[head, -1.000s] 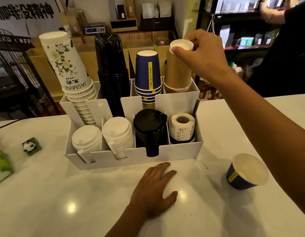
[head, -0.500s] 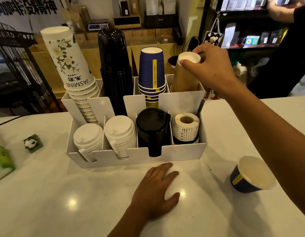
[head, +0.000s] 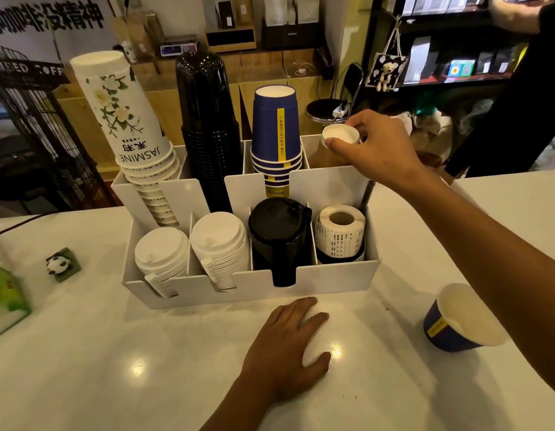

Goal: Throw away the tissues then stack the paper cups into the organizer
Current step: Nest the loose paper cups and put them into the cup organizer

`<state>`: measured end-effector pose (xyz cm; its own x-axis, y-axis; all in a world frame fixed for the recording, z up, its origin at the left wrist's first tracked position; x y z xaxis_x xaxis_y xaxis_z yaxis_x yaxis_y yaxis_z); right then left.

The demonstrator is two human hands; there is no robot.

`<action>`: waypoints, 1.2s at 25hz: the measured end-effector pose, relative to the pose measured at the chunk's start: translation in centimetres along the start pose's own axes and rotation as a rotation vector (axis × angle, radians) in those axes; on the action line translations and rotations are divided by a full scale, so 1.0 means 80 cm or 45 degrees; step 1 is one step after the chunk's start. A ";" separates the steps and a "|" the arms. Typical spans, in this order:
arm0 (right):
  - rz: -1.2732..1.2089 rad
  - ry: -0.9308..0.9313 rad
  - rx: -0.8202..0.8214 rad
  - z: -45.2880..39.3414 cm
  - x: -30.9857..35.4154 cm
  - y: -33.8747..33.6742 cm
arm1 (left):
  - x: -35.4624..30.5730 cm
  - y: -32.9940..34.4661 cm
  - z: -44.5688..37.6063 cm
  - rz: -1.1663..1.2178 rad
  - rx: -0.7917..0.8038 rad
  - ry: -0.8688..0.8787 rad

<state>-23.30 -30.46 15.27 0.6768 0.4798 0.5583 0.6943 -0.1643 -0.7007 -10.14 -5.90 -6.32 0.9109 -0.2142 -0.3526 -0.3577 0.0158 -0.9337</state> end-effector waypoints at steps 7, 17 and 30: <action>0.138 -0.027 0.010 -0.005 -0.010 0.020 | -0.001 -0.002 0.002 -0.015 -0.050 0.034; 0.108 0.091 0.031 -0.002 -0.020 0.029 | 0.002 0.002 0.001 -0.011 -0.043 0.023; 0.061 0.116 0.280 0.021 0.010 -0.055 | -0.004 0.001 0.007 0.020 -0.102 0.073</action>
<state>-26.20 -27.92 18.06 0.7339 0.3949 0.5527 0.5977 0.0113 -0.8017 -10.33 -5.31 -6.32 0.8924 -0.2705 -0.3612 -0.3896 -0.0580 -0.9191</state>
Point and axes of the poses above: each hand's wrist, its own z-axis away from the middle knuckle, its own y-axis out of the palm, x = y × z, the point moved 3 cm from there along -z, towards the middle knuckle, and after that the axes turned 1 degree about -y, right-handed, at the moved point
